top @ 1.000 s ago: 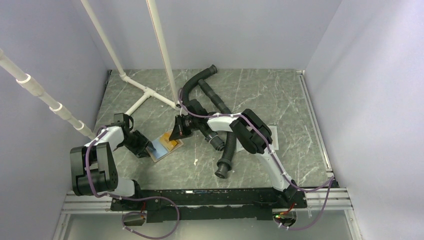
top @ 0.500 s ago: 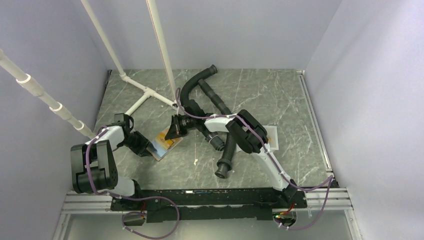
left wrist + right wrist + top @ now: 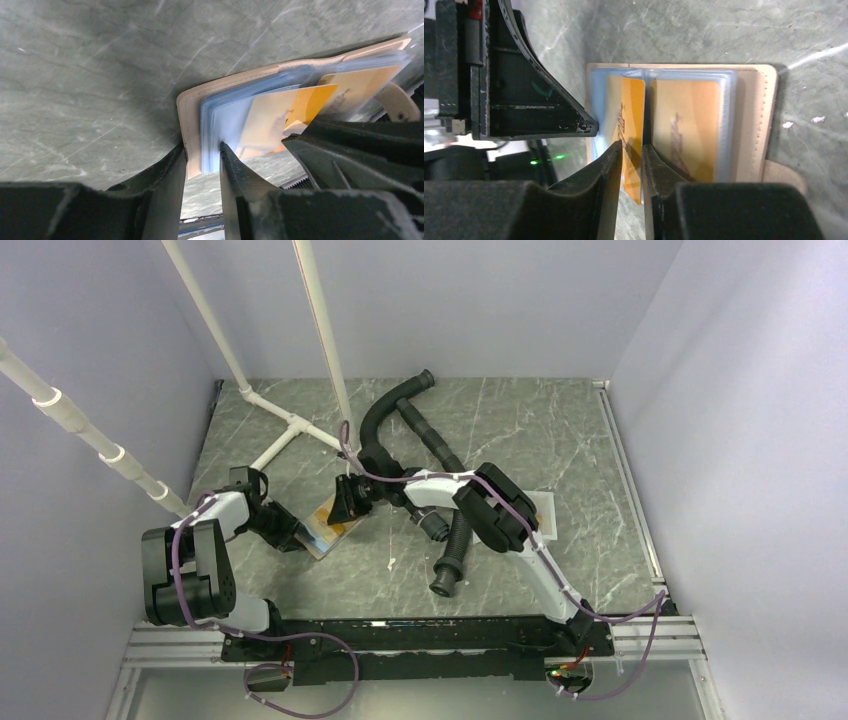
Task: Put the credit cards into the card holder
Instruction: Insert the credit card into the card holder.
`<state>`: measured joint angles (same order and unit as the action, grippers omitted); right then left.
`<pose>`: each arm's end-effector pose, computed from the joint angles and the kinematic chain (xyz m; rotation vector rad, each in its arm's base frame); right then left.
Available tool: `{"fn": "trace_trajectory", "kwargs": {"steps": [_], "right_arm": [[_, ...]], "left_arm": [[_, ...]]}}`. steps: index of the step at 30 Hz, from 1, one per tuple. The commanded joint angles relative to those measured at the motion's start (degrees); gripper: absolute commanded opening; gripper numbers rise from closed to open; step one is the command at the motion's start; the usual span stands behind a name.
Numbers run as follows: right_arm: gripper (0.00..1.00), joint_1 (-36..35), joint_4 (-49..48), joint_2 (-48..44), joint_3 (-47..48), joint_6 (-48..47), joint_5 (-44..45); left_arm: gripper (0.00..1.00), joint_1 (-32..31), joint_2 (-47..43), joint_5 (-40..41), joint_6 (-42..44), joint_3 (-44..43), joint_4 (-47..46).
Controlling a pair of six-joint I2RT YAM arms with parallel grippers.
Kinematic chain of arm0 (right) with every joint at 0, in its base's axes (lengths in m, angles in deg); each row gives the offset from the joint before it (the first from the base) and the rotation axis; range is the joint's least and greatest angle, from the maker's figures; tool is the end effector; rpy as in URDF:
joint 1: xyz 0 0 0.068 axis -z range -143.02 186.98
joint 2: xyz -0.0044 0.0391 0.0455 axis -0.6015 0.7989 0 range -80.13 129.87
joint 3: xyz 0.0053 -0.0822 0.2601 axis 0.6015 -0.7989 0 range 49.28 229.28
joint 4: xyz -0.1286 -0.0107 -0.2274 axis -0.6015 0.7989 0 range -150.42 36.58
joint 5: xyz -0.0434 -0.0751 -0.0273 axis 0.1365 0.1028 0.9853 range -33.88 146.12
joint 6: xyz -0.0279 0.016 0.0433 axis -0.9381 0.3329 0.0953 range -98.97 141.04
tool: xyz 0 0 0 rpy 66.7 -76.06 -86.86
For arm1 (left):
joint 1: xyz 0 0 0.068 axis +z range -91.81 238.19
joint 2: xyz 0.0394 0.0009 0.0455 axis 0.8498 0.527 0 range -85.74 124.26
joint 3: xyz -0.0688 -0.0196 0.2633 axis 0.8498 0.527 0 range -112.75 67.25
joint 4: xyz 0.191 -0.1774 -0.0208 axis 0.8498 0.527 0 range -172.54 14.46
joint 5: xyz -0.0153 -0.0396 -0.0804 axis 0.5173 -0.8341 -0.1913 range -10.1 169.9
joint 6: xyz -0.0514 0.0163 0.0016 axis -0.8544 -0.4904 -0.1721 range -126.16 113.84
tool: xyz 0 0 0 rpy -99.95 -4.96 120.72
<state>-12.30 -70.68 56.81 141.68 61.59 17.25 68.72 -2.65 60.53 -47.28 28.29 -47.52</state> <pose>0.3183 0.4039 0.1074 -0.6441 2.4164 1.5317 0.2245 0.0298 0.1423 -1.2614 2.7184 -0.5684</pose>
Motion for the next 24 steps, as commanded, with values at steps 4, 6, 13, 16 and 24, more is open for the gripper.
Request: {"fn": "trace_trajectory", "kwargs": {"steps": [4, 6, 13, 16, 24], "right_arm": [[0.29, -0.82, 16.05, -6.27, 2.59, -18.69, 13.50], [0.30, -0.89, 15.58, -6.44, 2.51, -19.54, 13.09], [0.30, -3.08, 13.75, -3.84, 4.10, -20.59, 8.34], [0.29, -4.99, 11.02, -3.58, 3.23, -20.17, 4.37], [0.30, -0.77, 7.06, -6.50, -1.44, -16.22, 4.93]], "left_arm": [[0.34, -0.50, -0.03, 3.91, 1.18, 1.41, -4.36], [0.34, -0.52, -0.03, 3.95, 1.18, 1.43, -4.27], [0.34, -0.53, -0.55, 3.97, 0.93, 1.76, -4.40], [0.34, -0.53, -0.85, 3.40, 0.98, 1.60, -4.34], [0.50, -0.38, -8.21, 6.62, -2.71, 1.35, 0.07]]}}
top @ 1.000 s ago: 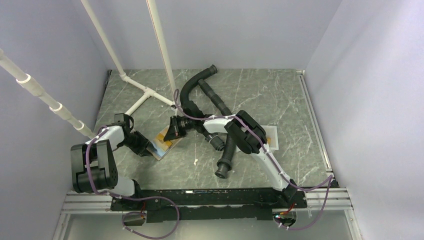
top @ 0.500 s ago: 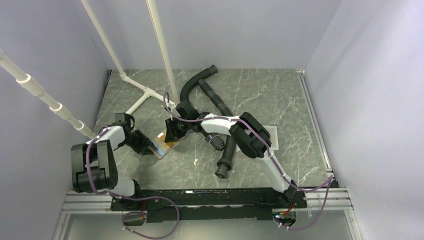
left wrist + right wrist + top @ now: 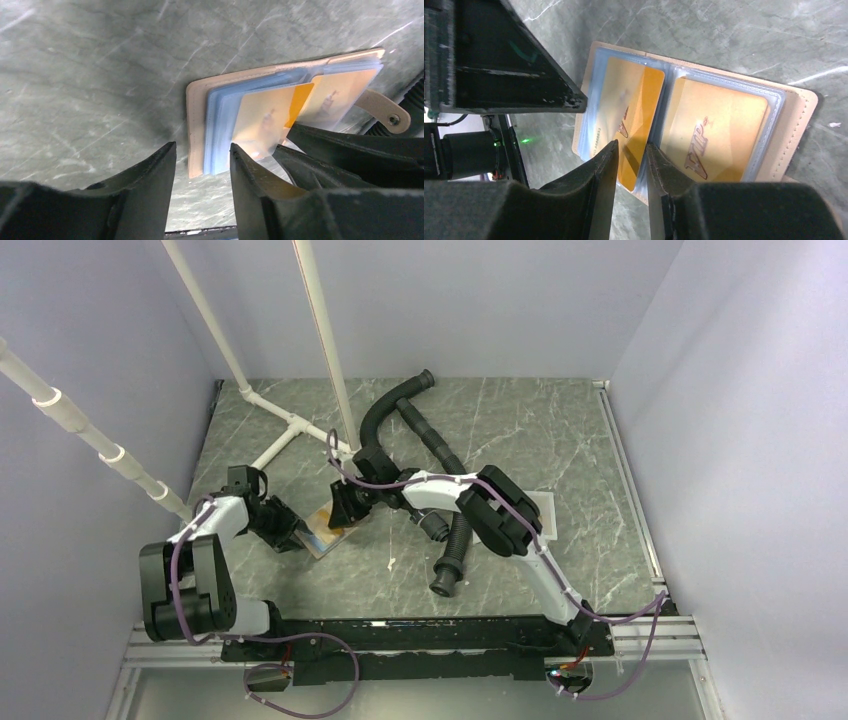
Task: Put the credit cards into the card holder
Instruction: Insert the credit card into the card holder.
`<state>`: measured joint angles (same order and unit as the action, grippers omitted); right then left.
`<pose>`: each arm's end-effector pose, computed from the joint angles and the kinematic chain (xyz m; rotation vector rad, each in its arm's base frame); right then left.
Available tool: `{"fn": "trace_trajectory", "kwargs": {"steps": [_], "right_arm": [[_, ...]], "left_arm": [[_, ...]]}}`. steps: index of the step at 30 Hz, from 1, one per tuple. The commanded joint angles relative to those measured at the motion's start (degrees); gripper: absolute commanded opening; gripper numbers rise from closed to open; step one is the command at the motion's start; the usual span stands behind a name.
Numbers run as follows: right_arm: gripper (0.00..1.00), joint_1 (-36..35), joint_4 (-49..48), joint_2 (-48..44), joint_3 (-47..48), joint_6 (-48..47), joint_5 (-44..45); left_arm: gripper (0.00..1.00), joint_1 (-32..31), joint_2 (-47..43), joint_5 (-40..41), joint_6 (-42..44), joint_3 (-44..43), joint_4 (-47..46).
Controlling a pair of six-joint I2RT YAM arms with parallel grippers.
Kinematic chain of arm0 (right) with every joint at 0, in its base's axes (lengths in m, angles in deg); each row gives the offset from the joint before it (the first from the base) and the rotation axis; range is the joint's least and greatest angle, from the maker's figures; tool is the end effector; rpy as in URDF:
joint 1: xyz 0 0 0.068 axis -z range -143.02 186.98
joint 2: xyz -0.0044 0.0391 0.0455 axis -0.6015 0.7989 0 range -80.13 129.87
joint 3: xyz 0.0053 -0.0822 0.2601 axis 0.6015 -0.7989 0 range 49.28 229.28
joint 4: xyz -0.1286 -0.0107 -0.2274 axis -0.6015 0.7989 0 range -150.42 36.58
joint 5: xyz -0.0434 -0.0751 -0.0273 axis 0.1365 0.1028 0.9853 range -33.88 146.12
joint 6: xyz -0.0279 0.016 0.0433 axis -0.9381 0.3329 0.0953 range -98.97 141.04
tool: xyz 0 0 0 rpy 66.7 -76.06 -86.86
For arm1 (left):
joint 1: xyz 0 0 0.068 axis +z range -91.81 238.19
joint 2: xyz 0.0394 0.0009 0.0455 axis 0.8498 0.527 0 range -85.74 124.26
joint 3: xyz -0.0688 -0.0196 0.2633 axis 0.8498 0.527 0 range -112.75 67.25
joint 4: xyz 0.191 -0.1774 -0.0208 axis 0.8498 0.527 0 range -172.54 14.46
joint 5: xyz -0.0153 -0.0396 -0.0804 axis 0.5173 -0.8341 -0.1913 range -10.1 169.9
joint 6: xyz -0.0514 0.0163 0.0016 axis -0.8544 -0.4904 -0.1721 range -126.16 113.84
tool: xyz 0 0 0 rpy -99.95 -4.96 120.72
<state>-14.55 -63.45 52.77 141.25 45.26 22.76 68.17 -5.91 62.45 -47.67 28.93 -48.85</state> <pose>0.2996 0.4083 0.1280 -0.9233 2.2871 1.3096 0.2227 0.0284 0.1515 -1.2195 2.6637 -0.5360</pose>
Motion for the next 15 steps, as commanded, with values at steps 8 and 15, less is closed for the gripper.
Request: {"fn": "trace_trajectory", "kwargs": {"steps": [8, 15], "right_arm": [[0.37, 2.13, -1.97, -2.56, -1.97, 1.55, -2.30], [0.42, 0.33, -2.34, -3.56, -2.71, 1.91, -1.53]], "left_arm": [[0.37, 0.39, -8.27, 10.25, -4.35, 0.98, 2.69], [0.14, 0.37, 0.41, 4.76, -2.16, 1.96, -3.05]]}}
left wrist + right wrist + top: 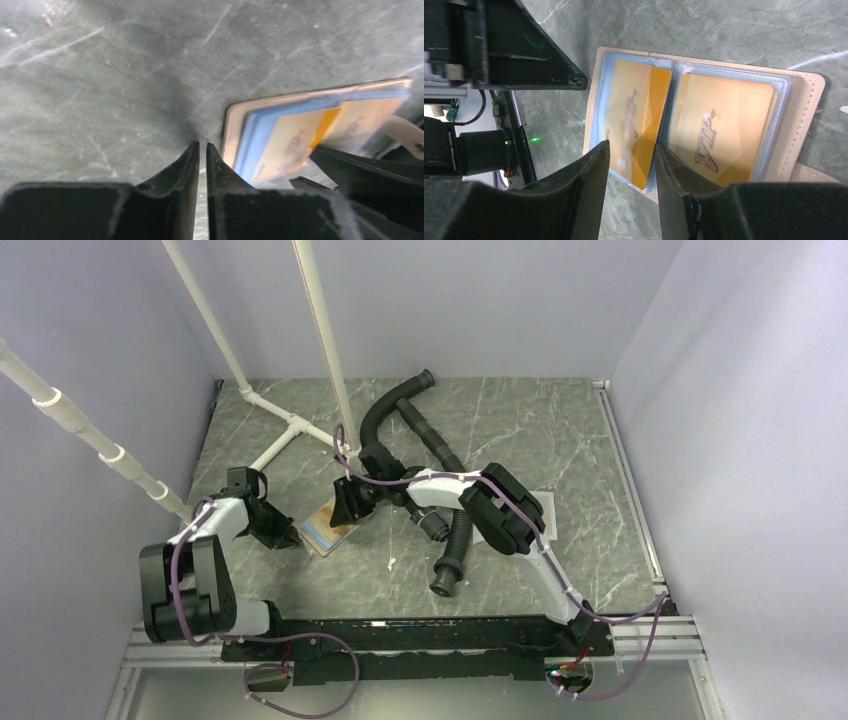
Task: Put the credit cards into the card holder
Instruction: Insert the credit card into the card holder.
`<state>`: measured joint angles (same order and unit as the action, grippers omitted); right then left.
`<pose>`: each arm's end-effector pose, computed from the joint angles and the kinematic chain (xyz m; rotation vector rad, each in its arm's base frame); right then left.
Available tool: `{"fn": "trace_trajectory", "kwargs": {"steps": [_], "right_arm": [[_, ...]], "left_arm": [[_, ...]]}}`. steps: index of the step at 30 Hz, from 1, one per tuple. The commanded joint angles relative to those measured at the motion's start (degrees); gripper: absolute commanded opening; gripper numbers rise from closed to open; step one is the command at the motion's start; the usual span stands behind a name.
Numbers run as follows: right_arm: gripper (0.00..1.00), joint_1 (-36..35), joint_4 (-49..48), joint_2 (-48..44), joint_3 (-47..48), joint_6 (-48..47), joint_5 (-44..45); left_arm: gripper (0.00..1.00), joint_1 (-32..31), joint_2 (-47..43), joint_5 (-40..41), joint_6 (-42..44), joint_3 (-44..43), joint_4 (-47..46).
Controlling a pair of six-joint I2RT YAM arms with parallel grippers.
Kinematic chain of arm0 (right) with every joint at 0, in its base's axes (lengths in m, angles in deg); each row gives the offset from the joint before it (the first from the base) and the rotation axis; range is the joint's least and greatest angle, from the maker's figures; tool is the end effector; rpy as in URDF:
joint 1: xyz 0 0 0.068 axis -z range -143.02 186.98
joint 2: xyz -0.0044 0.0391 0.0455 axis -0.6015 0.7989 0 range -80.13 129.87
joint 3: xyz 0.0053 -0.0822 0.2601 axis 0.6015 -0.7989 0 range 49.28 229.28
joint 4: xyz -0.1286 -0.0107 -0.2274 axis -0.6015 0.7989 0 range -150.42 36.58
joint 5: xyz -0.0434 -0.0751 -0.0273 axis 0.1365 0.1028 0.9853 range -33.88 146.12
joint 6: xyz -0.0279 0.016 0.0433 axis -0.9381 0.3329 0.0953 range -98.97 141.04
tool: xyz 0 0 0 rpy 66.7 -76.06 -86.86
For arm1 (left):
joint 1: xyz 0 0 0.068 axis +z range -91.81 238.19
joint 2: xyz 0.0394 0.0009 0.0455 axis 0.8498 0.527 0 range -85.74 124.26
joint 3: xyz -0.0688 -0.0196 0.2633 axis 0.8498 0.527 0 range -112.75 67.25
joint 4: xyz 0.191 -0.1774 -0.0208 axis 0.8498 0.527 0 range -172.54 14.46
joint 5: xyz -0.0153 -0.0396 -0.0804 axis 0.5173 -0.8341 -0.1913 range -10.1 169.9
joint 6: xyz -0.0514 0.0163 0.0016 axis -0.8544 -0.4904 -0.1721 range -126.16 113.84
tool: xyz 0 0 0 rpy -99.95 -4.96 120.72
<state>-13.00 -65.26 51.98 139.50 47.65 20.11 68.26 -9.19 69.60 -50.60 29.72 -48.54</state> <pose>0.3066 0.3975 0.1285 -0.8774 2.3006 1.3702 0.2164 0.0321 0.1583 -1.2879 2.5853 -0.3761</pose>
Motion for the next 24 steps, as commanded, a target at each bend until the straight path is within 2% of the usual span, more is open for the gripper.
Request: {"fn": "trace_trajectory", "kwargs": {"steps": [1, 11, 15, 19, 21, 23, 24], "right_arm": [[0.41, -1.71, -1.06, -2.90, -1.25, -0.62, 0.89], [0.42, -4.28, -0.67, -2.20, 0.38, -5.26, -1.35], [0.48, -5.49, -1.88, -3.61, 0.05, -6.06, -2.19], [0.48, -6.19, -1.06, -2.84, 0.77, -5.46, -1.74], [0.48, -5.93, 0.18, -3.60, 0.03, -5.47, 0.43], [0.48, -5.82, 3.94, -5.80, -0.10, -7.70, 8.08], [0.49, -5.91, 9.32, -6.87, 0.67, -9.34, 12.92]], "left_arm": [[0.12, 0.19, 4.23, -2.73, 0.69, 1.42, -4.01], [0.12, 0.22, 4.00, -4.47, 2.77, 0.11, -4.64], [0.13, 0.09, 3.00, -7.01, 3.89, -0.03, -5.15], [0.13, -0.09, 2.95, -8.58, 4.18, -0.86, -4.62], [0.14, -0.05, 2.43, -7.95, 4.56, -1.56, -3.11], [0.14, -0.05, 0.98, -6.81, 4.30, -2.10, -0.37], [0.15, 0.03, 0.17, -5.97, 3.95, -2.26, 0.60]]}}
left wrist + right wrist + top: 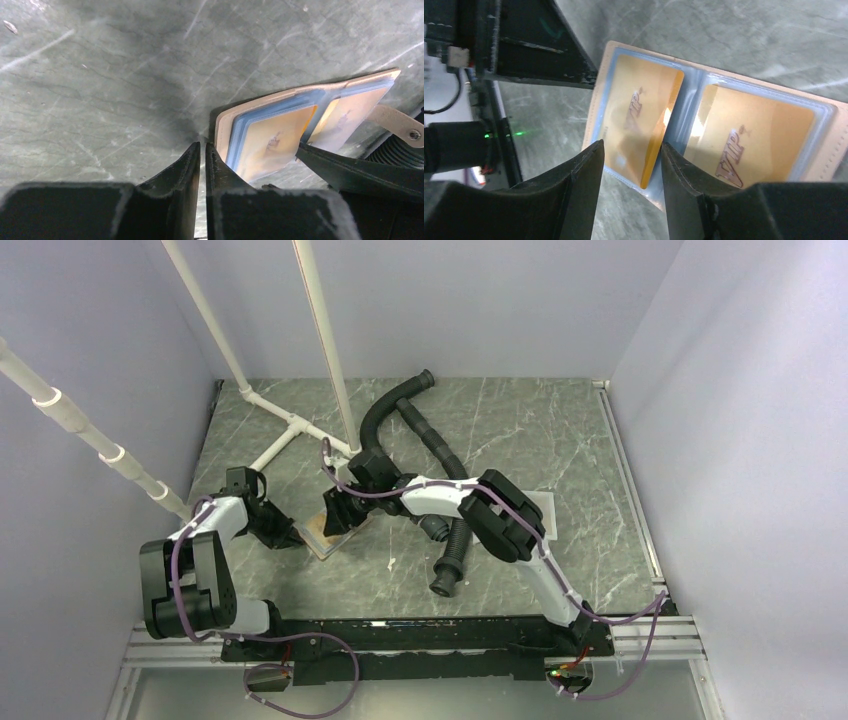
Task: Put the credit cards into the card holder
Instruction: Insert the credit card into the card holder.
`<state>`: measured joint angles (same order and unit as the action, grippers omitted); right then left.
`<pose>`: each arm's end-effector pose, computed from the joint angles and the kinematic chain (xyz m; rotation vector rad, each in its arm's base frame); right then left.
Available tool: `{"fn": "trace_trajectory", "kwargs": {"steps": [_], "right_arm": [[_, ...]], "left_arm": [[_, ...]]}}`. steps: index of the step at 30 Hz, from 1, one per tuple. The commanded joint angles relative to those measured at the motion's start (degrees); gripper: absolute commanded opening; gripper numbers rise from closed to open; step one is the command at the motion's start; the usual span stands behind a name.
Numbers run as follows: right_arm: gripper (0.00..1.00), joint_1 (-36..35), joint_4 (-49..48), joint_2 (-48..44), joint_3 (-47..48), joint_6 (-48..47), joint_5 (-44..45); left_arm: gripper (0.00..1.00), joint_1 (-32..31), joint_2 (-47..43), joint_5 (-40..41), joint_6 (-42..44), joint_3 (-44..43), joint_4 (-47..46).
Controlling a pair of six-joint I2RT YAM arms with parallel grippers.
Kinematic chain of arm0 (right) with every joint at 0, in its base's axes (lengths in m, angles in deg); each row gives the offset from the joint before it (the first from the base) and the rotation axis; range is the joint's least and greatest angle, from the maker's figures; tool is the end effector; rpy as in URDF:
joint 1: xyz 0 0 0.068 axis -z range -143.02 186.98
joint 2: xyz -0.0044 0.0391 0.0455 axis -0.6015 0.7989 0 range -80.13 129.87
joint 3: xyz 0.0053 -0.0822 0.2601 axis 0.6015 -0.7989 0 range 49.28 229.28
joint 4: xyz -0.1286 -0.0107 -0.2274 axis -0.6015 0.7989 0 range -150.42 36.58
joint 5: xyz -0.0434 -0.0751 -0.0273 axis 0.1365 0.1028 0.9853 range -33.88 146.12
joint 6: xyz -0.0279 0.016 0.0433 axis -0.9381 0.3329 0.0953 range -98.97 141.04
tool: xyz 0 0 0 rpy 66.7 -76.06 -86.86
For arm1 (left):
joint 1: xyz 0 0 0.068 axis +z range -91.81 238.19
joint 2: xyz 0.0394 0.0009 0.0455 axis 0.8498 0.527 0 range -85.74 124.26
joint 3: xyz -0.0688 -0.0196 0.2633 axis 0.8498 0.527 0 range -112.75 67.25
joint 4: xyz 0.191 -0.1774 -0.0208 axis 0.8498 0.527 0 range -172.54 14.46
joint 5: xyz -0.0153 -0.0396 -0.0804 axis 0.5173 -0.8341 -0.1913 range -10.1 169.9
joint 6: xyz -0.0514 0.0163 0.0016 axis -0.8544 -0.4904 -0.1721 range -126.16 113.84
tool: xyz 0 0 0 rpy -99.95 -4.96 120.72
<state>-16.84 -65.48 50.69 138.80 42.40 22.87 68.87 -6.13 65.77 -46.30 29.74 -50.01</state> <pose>0.2795 0.4151 0.1353 -1.0217 2.2077 1.3128 0.2210 0.0329 0.1487 -1.2053 2.6511 -0.4490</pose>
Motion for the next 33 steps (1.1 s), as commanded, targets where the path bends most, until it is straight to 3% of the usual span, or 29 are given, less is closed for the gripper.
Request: {"fn": "trace_trajectory", "kwargs": {"steps": [1, 4, 8, 12, 16, 24, 33], "right_arm": [[0.49, -2.29, 12.76, -6.48, 2.16, -5.68, 14.14], [0.50, -2.30, 16.95, -8.81, 2.67, -7.63, 18.04], [0.48, -2.27, 15.47, -9.86, 1.52, -6.98, 17.04], [0.21, -2.25, 12.02, -7.49, 2.19, -4.34, 13.72], [0.16, -2.33, 10.65, -5.14, 3.88, -4.08, 12.94], [0.15, -2.33, 10.43, -2.13, 4.88, -4.78, 17.18], [0.08, -2.00, 9.00, -0.84, 1.79, -2.08, 20.05]], "left_arm": [[0.19, -0.57, -3.88, -1.60, -0.68, -2.25, 2.76], [0.30, -0.53, -6.38, -0.95, -1.37, -1.99, 3.57], [0.41, -0.48, -6.78, -0.70, -1.43, -3.29, 5.99], [0.52, -0.48, -7.09, -2.35, -1.85, -3.09, 6.71], [0.62, -0.48, -8.76, -4.66, -2.07, -2.22, 5.88], [0.67, -0.39, -7.07, -11.98, -1.08, -1.92, 1.93], [0.70, -0.39, -2.16, -17.11, -1.50, -0.87, -5.41]]}}
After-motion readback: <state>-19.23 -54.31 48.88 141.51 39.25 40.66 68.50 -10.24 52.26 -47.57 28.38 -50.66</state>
